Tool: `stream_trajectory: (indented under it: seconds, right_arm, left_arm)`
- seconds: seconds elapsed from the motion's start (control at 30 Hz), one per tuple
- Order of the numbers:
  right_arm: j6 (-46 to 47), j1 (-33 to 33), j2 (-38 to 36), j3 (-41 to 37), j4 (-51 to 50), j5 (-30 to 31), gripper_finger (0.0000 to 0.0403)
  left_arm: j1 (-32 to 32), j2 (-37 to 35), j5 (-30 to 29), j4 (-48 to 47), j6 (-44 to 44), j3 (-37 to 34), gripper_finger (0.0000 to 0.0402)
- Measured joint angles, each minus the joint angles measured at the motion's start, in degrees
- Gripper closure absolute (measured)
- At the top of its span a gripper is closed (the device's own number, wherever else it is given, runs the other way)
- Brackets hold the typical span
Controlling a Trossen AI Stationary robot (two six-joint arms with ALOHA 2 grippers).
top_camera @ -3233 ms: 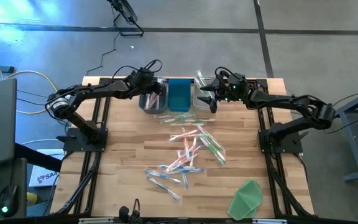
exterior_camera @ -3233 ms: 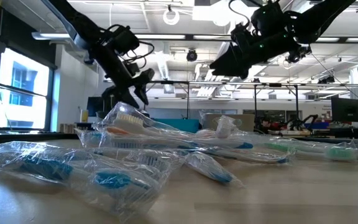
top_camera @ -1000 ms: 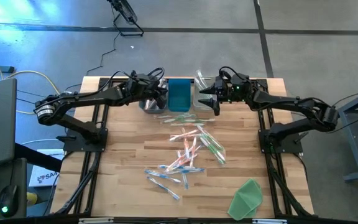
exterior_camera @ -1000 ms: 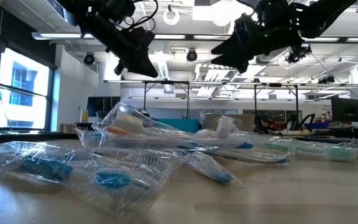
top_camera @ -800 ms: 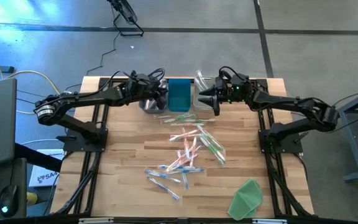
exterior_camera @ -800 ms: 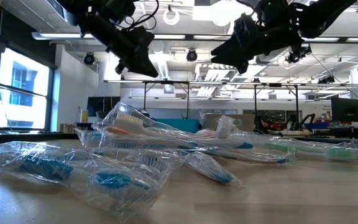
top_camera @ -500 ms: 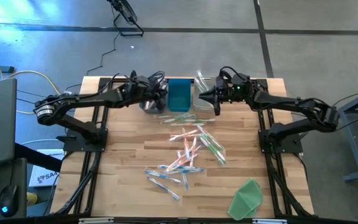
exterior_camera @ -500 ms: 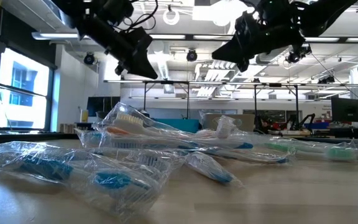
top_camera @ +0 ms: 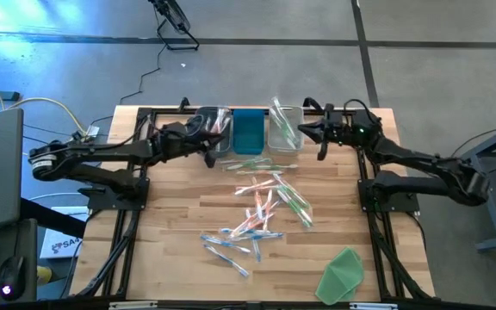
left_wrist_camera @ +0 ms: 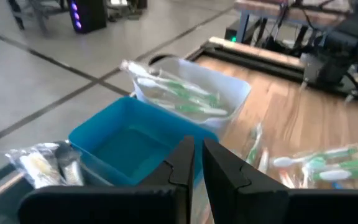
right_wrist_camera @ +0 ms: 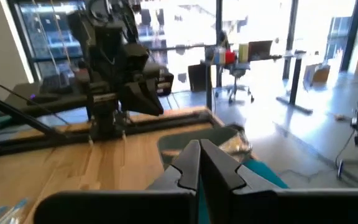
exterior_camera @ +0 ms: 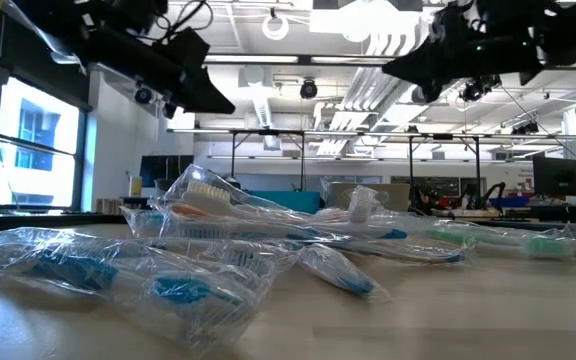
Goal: Pick & Place Toothbrushes
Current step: Put the orange toothbrush into the dark blue bin
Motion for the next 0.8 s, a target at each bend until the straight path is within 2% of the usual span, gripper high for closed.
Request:
stream_trajectory:
  seconds: [0.3, 0.57, 0.8]
  right_arm:
    - [-0.05, 0.0, -6.91, -5.09, 0.45, -0.01, 0.04]
    - [1.03, 0.0, -7.34, -6.35, 0.47, 0.02, 0.04]
    - [1.07, 0.0, -7.34, -6.33, 0.44, -0.02, 0.04]
  left_arm:
    - [-2.89, -4.34, 0.51, -0.25, 4.88, -1.37, 0.0376]
    - [-6.49, -4.29, 0.54, -0.64, 6.83, -1.36, 0.0376]
    - [-6.3, -4.29, 0.4, -0.66, 7.01, -1.36, 0.0376]
